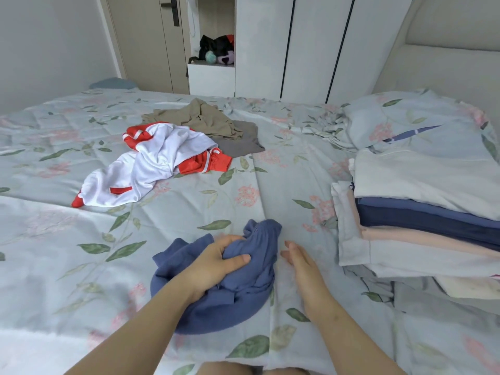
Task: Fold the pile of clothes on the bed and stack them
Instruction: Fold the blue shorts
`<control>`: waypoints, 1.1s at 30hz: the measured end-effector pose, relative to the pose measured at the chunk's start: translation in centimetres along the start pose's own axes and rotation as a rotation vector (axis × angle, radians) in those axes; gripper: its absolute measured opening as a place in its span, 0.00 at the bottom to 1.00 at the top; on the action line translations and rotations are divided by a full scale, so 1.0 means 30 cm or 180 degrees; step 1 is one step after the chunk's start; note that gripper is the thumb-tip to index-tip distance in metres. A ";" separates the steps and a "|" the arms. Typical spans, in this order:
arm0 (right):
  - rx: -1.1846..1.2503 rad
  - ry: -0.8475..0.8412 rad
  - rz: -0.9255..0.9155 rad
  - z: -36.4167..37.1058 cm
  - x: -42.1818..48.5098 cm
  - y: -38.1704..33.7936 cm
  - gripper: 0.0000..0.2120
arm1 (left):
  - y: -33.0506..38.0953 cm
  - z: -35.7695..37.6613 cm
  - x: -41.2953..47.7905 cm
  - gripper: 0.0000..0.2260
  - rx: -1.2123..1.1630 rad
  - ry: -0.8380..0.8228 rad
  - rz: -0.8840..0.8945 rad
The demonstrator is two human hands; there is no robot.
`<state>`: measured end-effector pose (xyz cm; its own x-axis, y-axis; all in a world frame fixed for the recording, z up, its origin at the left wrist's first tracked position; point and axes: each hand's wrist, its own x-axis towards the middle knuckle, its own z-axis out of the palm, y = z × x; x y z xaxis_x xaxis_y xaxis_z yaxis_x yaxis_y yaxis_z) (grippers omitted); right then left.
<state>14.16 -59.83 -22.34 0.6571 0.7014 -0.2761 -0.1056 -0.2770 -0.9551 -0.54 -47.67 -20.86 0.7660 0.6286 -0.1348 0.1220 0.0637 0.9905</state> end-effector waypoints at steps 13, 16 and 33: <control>0.0614 -0.0986 0.0389 -0.002 -0.148 -0.223 0.09 | 0.171 -0.024 -0.151 0.07 0.0263 0.0218 0.0288; 0.0778 -0.0670 0.0283 -0.028 -0.154 -0.293 0.07 | 0.246 -0.043 -0.143 0.14 0.0384 0.0325 0.0349; 0.0007 -0.0103 -0.1567 -0.117 -0.311 -0.687 0.13 | 0.773 -0.034 -0.159 0.03 0.0048 0.0708 0.1358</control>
<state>12.82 -62.97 0.31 0.6058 0.7688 0.2050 0.2102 0.0939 -0.9731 -2.01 -48.41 2.79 0.5963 0.7469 0.2944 -0.1634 -0.2461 0.9554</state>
